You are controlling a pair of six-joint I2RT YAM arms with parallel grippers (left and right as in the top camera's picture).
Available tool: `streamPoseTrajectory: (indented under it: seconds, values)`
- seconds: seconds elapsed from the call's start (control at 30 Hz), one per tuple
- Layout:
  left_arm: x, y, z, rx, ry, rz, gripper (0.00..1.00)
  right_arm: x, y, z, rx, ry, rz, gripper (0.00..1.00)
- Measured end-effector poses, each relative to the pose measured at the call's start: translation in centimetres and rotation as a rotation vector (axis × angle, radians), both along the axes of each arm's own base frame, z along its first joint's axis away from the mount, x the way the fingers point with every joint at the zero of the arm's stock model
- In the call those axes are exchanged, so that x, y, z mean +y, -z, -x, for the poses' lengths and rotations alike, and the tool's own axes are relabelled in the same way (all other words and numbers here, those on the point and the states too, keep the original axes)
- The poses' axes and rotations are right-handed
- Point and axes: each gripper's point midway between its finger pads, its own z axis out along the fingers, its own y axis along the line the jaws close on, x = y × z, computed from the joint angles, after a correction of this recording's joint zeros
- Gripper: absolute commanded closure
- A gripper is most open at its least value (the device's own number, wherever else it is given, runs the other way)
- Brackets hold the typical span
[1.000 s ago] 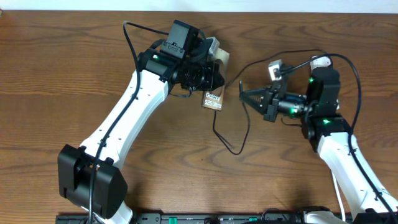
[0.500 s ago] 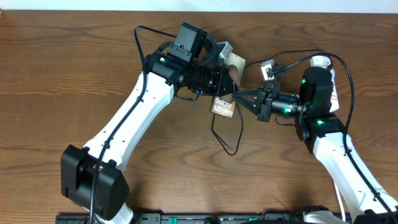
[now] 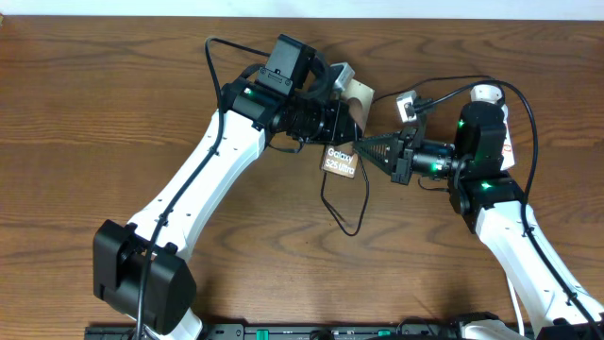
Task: Plug charger to phone and switch on socket
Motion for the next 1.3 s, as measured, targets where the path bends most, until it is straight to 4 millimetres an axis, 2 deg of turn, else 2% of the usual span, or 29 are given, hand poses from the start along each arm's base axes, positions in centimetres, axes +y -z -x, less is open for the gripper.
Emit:
streamPoseTrajectory:
  seconds: [0.07, 0.53, 0.77, 0.9, 0.97, 1.0, 1.07, 1.17, 1.3]
  values:
    - [-0.3, -0.4, -0.1, -0.017, 0.013, 0.02, 0.93, 0.0, 0.0, 0.0, 0.0, -0.001, -0.001, 0.99]
    - [-0.8, -0.9, -0.4, -0.055, 0.028, 0.044, 0.93, 0.0, -0.7, -0.2, -0.029, 0.0, -0.014, 0.99]
    - [-1.0, -2.0, -2.2, -0.119, -0.016, 0.076, 0.93, -0.1, -1.0, -0.5, -0.046, 0.017, -0.01, 0.99]
    - [0.1, -2.3, -4.7, -0.101, -0.148, 0.079, 0.93, -0.5, -1.2, -0.4, -0.031, 0.064, 0.009, 0.99]
    - [1.4, -2.3, -6.1, -0.079, -0.237, 0.072, 0.93, -0.8, -1.4, -0.1, -0.011, 0.1, 0.025, 0.99]
    - [2.6, -2.2, -7.4, -0.057, -0.319, 0.068, 0.93, -1.2, -1.5, 0.3, 0.013, 0.128, 0.041, 0.99]
    - [3.9, -2.1, -8.5, -0.032, -0.398, 0.059, 0.93, -1.7, -0.9, 1.0, 0.075, 0.168, 0.075, 0.99]
    - [5.1, -1.8, -9.6, 0.004, -0.501, 0.047, 0.93, -2.2, 0.7, 2.4, 0.197, 0.209, 0.138, 0.99]
    - [5.3, -1.5, -9.8, 0.04, -0.564, 0.043, 0.93, -2.2, 1.9, 3.7, 0.312, 0.233, 0.225, 0.99]
